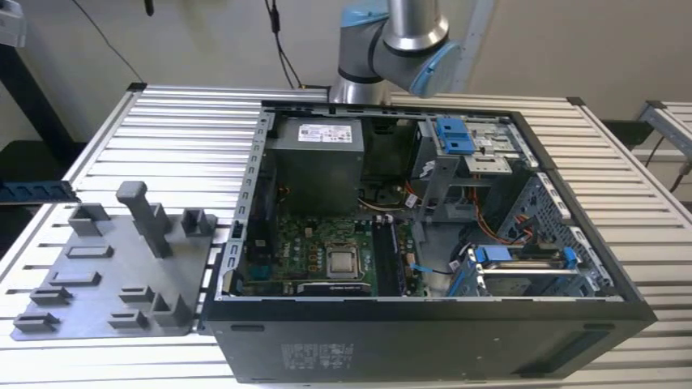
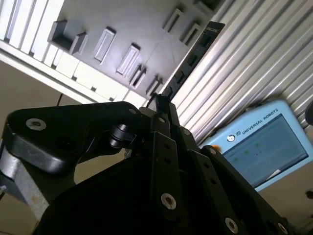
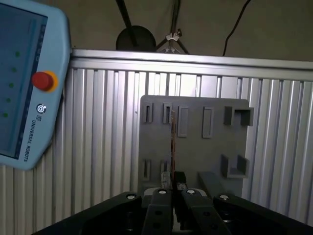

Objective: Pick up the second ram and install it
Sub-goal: 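Pick up the second ram and move it above second insertion slot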

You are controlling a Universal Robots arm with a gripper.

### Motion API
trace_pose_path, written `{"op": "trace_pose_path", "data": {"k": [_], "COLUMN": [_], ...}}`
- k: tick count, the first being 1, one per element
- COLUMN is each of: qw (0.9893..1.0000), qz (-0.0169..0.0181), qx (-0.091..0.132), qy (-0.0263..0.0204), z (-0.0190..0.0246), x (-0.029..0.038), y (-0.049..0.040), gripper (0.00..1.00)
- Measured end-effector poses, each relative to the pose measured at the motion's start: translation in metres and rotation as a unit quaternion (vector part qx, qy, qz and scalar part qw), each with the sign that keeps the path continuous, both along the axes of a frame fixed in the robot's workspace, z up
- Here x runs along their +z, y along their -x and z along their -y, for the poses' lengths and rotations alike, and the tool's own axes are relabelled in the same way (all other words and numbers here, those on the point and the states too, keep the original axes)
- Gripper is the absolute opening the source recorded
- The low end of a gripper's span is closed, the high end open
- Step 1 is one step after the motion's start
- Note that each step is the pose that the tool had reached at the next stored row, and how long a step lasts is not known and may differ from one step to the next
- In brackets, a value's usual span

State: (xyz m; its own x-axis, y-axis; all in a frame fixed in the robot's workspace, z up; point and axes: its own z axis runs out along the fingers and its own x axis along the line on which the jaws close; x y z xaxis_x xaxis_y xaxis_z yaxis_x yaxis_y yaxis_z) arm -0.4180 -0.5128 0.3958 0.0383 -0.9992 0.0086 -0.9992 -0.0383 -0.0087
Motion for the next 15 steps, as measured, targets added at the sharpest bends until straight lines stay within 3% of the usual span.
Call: {"op": "trace_pose_path", "data": {"k": [15], "qw": [1.0], "qz": [0.0], "qx": [0.0], "qy": [-0.0003], "z": [0.0], "x": [0.0239], "y": [0.0], "gripper": [0.14]}}
